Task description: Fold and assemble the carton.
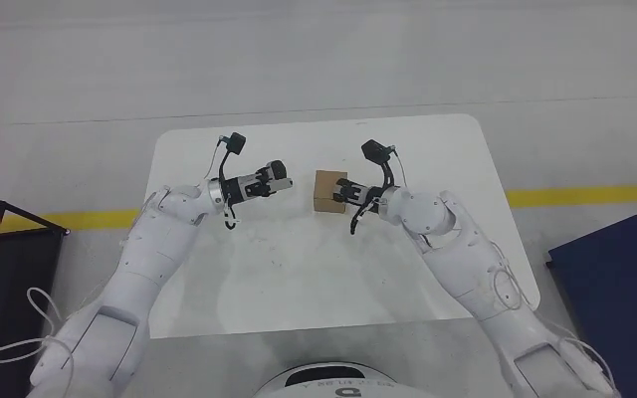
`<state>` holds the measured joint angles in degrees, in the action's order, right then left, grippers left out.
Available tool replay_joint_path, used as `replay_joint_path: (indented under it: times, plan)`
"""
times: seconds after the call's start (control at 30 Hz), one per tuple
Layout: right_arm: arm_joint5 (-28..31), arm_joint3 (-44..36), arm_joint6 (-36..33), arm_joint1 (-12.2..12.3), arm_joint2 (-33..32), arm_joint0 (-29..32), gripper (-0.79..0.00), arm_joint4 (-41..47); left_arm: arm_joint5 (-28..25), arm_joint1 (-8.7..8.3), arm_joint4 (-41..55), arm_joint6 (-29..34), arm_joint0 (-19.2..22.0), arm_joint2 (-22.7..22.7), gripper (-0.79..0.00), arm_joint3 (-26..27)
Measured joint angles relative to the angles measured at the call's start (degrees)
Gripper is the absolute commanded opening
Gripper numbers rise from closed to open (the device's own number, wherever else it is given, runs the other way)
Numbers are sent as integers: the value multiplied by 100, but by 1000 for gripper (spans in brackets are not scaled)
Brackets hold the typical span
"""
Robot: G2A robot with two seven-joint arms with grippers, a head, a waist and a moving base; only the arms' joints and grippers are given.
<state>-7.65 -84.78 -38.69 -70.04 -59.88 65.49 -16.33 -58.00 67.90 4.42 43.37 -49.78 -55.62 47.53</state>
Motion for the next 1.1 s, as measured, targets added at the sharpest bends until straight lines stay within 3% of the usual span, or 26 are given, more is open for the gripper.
replay_joint_path:
  times: [0.23, 0.37, 0.6, 0.87, 0.9, 0.93, 0.97, 1.0, 1.07, 1.1]
  plan:
    - [280, -526, 47, 167, -704, 612, -785, 126, 0, 0, 0, 0, 0, 0, 0, 0]
    - [118, -292, 192, 213, -1064, 734, -785, 252, 0, 0, 0, 0, 0, 0, 0, 0]
    - [102, 442, 60, 74, -463, 246, -785, 340, 0, 0, 0, 0, 0, 0, 0, 0]
    - [163, 410, 20, 49, -348, 205, -785, 408, 0, 0, 0, 0, 0, 0, 0, 0]
    - [163, 338, 55, 77, -477, 276, -650, 430, 0, 0, 0, 0, 0, 0, 0, 0]
    - [164, 248, 66, 104, -597, 349, -413, 445, 0, 0, 0, 0, 0, 0, 0, 0]
    - [171, 122, 60, 137, -737, 441, -12, 465, 0, 0, 0, 0, 0, 0, 0, 0]
    - [186, -104, 36, 186, -962, 592, 0, 502, 0, 0, 0, 0, 0, 0, 0, 0]
    - [197, -528, -30, 269, -1359, 865, 0, 551, 0, 0, 0, 0, 0, 0, 0, 0]
    - [195, -803, -86, 308, -1614, 1027, -682, 578, 0, 0, 0, 0, 0, 0, 0, 0]
